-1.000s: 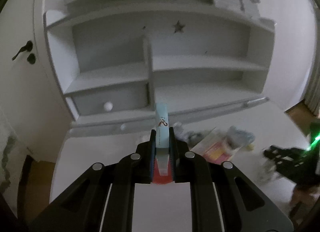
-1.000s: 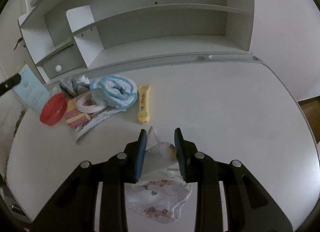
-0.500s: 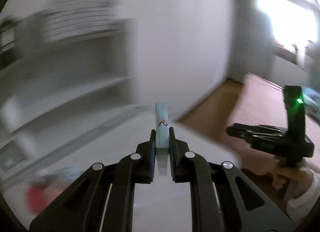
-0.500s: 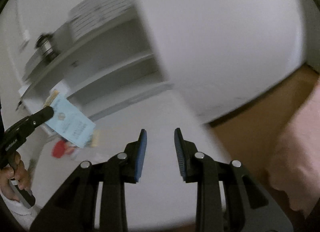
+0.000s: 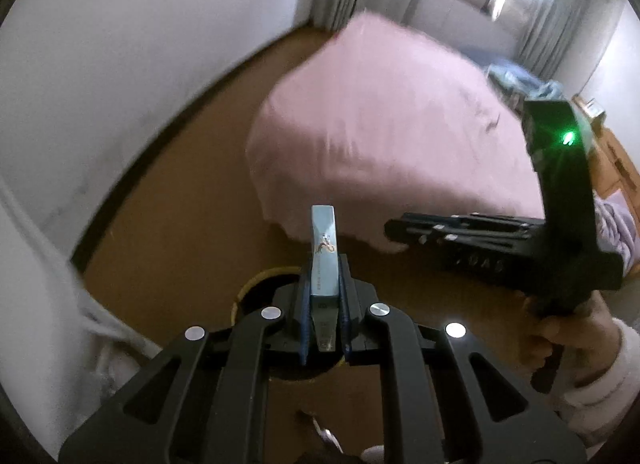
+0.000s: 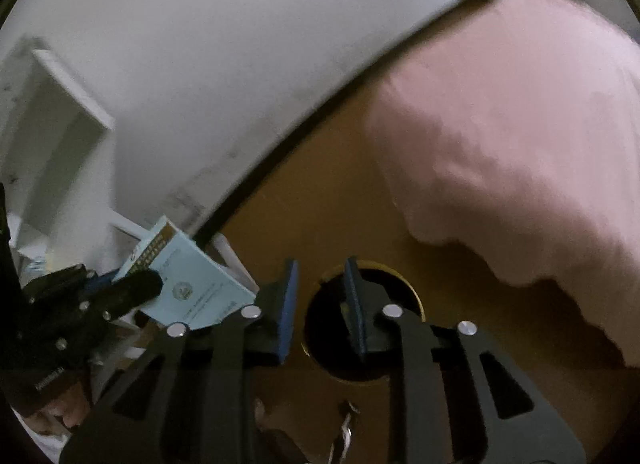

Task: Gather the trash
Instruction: 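Carry the teal box and tissue to the bin and open both tools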

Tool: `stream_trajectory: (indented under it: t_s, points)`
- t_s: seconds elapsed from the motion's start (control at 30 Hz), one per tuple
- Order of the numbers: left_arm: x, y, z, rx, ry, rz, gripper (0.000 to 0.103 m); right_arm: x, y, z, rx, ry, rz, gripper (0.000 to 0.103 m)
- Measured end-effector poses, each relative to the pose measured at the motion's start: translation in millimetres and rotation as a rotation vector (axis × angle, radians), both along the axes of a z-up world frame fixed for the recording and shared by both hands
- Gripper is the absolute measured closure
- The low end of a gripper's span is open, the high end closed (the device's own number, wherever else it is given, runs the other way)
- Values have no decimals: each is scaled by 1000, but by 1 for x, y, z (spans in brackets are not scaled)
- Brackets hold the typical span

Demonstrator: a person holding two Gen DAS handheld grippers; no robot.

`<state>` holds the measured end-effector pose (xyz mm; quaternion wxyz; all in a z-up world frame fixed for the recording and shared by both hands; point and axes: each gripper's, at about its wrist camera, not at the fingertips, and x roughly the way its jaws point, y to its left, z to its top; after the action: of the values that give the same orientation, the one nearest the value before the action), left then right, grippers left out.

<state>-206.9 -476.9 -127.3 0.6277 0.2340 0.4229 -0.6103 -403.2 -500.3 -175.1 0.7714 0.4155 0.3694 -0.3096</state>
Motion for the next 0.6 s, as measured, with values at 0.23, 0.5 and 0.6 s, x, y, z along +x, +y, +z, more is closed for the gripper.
stream_trajectory:
  t_s: [0.23, 0.5, 0.6]
  points:
    - [17, -37, -97, 196, 112, 53, 92, -10, -39, -81, 283, -60, -29, 83]
    - [30, -55, -190, 359, 124, 102, 92, 14, -38, -173, 479, 41, -34, 89]
    - [36, -49, -199, 379, 147, 104, 92, 15, -35, -178, 470, 70, -43, 89]
